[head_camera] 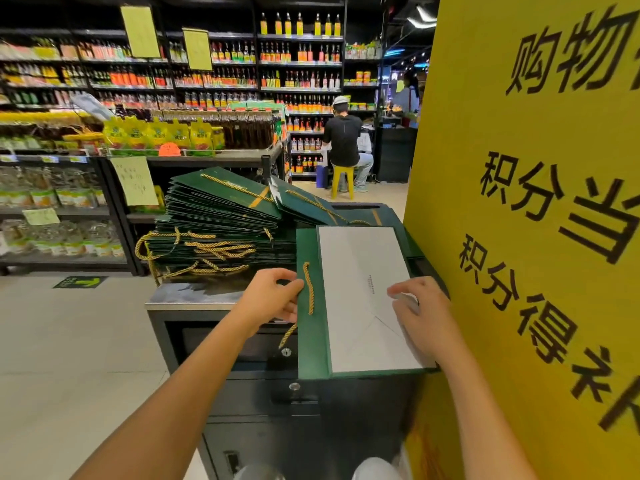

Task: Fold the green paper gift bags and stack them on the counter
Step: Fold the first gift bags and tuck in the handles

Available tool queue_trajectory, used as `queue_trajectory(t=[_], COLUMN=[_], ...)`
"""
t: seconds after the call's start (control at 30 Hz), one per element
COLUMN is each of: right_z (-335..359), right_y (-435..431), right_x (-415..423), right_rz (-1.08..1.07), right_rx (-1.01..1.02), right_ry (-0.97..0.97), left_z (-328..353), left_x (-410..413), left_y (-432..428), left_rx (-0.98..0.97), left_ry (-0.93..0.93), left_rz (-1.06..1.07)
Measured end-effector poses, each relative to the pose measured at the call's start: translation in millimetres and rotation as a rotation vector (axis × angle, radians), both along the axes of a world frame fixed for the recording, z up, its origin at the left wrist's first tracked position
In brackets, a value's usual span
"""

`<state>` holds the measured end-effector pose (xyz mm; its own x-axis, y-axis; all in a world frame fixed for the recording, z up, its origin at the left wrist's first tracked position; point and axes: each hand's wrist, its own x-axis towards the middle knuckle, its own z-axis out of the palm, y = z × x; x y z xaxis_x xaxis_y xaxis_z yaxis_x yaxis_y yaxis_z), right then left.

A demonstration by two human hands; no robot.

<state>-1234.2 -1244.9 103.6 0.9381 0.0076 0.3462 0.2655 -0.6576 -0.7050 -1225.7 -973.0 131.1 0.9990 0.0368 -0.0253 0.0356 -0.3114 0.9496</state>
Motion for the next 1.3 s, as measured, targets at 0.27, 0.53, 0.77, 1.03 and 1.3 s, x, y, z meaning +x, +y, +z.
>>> queue_trajectory(t=[0.27, 0.53, 0.77, 1.03, 1.3], right_z=[-9.3, 0.8, 29.2, 56.6, 62.7], right_y=[5.5, 39.5, 117.9, 155.5, 155.3], right_x=[10.2, 28.9, 60.4, 74.9, 74.9], right_rz=[-0.079, -0.025, 0.066, -0.046, 0.029], right_rx=[-0.136, -0.110, -0.078, -0.305, -0.270], right_ry=[-0.045, -0.112, -0.110, -0.011, -0.015], left_z=[9.1, -7.3, -16.1, -19.7, -17.3], left_x=[33.6, 53.0, 55.4, 51.9, 48.6], left_y=[4.1, 1.9, 15.3, 22.6, 22.0], left_rx=[0.169, 0.018, -0.080, -0.141, -0.176], left_ry=[-0.094, -0.125, -0.154, -0.217, -0.221], left_rz=[-0.021, -0.014, -0.043, -0.035, -0.030])
